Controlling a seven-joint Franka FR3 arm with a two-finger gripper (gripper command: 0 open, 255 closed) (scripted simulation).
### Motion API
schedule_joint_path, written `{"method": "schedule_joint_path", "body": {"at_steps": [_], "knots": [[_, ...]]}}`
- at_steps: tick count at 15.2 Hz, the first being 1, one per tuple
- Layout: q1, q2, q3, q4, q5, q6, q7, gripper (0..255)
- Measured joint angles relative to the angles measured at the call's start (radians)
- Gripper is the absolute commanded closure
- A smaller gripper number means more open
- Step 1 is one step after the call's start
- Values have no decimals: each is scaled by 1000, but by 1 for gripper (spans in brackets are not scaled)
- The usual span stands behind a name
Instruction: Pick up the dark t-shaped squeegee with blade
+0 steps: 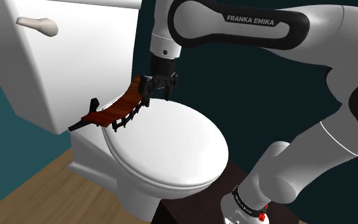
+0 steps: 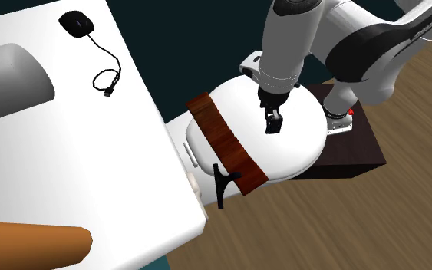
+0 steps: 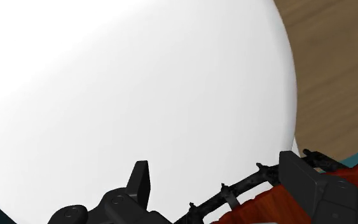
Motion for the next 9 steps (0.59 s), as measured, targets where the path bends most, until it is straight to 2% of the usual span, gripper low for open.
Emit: {"method": "schedule_joint_path", "body": {"at_steps": [4,9], "knots": [[23,118,51,125,-48,16,76,0],[75,309,108,354,-145,-7,185,0]]}}
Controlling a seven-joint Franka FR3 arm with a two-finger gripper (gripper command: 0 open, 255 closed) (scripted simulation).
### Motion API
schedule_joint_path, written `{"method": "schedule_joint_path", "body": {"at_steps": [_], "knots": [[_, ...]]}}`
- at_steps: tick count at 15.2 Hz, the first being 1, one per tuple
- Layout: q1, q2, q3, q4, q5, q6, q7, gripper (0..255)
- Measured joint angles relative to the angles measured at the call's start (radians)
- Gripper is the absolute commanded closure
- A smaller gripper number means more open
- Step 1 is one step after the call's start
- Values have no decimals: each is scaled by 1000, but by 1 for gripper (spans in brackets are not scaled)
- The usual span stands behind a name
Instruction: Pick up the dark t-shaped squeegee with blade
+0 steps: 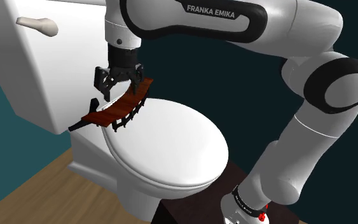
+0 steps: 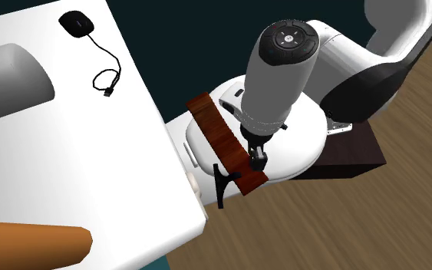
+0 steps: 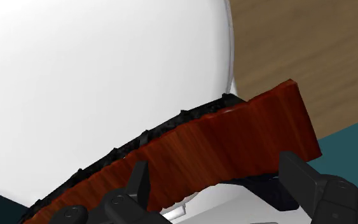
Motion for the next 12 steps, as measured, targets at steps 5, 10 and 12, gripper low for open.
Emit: {"method": "schedule_joint_path", "body": {"at_steps": [5,10,12], "knots": [[88,198,30,262,-114,-62,93,0],[96,227,28,241,-132,-12,105,0],[94,222,28,206,-130,18,108,0]]}}
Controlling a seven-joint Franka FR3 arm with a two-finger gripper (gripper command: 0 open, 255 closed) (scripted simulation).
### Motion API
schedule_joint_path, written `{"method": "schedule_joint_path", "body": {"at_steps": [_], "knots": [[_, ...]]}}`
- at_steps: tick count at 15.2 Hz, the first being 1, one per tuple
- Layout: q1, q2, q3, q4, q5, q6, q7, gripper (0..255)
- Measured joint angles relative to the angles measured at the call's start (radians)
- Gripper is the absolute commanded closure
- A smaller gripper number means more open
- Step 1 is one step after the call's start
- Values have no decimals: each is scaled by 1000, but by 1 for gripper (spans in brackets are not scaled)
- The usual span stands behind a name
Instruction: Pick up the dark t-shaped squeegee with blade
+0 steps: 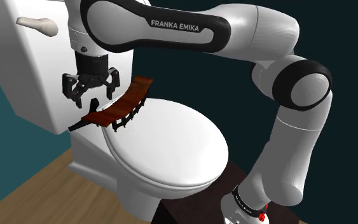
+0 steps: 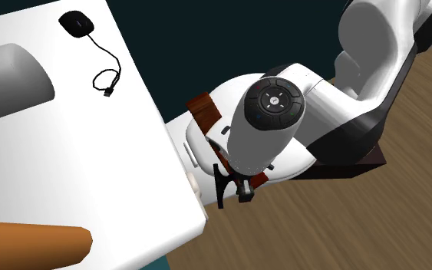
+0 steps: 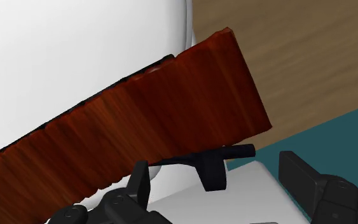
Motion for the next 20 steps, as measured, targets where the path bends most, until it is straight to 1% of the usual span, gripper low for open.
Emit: {"method": "schedule_joint_path", "body": {"at_steps": [1,2,12,15,20], "knots": [[-2,-2,0,-12,1,11,-1,0],[-2,-2,-1,-18,0,16,0,255],[-2,-3,0,-24,1,23,0,255],[-1,-2,0,4,1,-5,-2,255],[9,12,1,93,-4,-81,-4,255]]}}
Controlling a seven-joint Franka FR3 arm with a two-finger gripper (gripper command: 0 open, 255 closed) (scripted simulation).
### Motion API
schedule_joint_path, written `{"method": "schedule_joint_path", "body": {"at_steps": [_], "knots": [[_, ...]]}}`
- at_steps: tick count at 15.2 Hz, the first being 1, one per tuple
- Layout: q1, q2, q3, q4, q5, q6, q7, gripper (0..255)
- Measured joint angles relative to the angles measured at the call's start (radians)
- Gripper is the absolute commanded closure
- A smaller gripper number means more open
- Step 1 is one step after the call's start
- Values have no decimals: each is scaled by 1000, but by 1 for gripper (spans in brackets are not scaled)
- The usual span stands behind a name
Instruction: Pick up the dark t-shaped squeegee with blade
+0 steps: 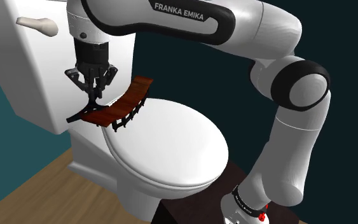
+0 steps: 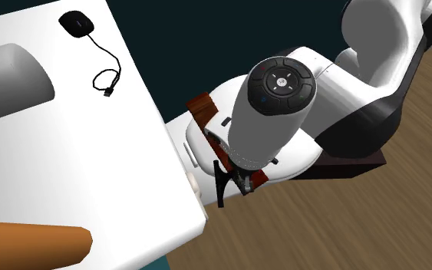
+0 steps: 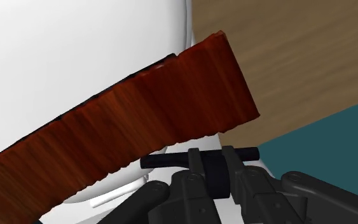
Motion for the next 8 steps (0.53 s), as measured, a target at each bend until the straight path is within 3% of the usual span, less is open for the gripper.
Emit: {"method": "schedule_joint_path", "body": {"at_steps": [8], "knots": [[24,35,2,152,-15,-118,1,255]]}}
